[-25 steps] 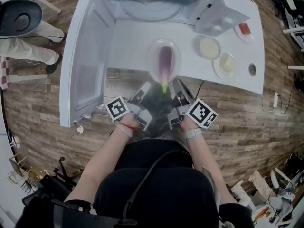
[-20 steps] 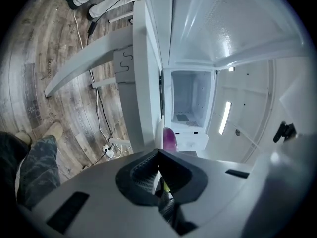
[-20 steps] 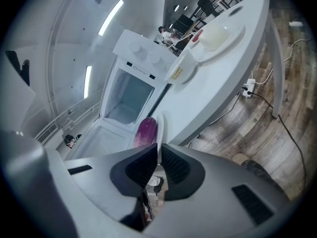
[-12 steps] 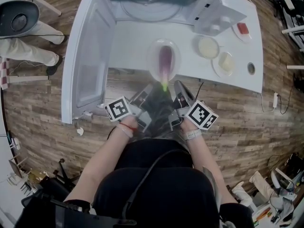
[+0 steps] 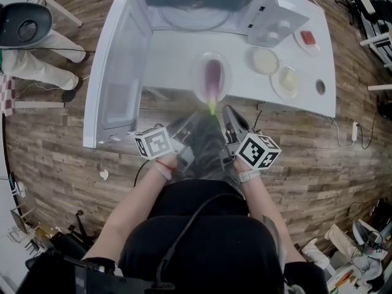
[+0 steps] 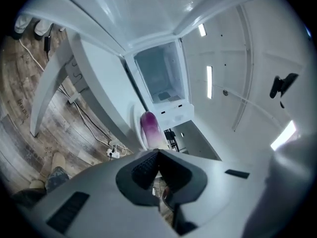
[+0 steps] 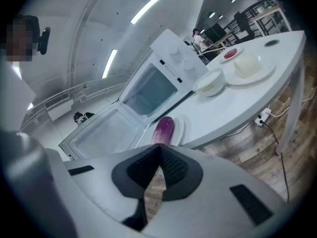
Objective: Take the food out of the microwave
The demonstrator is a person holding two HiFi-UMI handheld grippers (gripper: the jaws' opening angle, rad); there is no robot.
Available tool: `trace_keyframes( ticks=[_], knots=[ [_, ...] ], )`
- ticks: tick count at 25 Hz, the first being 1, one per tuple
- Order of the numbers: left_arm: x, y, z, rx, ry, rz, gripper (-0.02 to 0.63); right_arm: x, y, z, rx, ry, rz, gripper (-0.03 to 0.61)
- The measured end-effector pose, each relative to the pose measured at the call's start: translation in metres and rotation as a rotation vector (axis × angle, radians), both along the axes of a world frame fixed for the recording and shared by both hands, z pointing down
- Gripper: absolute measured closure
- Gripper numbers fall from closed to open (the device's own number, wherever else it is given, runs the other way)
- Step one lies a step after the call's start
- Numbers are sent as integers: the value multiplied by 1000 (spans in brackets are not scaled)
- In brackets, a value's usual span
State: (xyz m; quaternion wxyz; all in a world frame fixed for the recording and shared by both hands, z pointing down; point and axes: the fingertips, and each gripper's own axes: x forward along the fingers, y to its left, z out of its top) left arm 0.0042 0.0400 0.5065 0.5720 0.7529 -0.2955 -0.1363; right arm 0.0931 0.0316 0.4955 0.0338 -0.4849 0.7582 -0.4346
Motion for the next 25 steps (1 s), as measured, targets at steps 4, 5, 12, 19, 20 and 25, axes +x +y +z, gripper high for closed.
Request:
trace_keyframes(
  ticks=[4,5,12,19,20,25],
  knots=[
    [5,6,-14,99,-65,36,603,-9,9,-12,63,53,-46,558],
    [5,7,-17,133,-92,45,603,-10,11,-15,78,65,-55,558],
    [7,9,-45,376,-287,56,603,-21,28,-34,197,160,-144,558],
    [4,5,-56,416,-327,28,603,-36,32,-44,247,156,-221,558],
    [3,4,-56,415,-326,19,603,-38,31,-46,255,160,-234,558],
    [1,5,-62,422,-346,-20,603,-43,33,-56,299,197,-292,558]
  ],
)
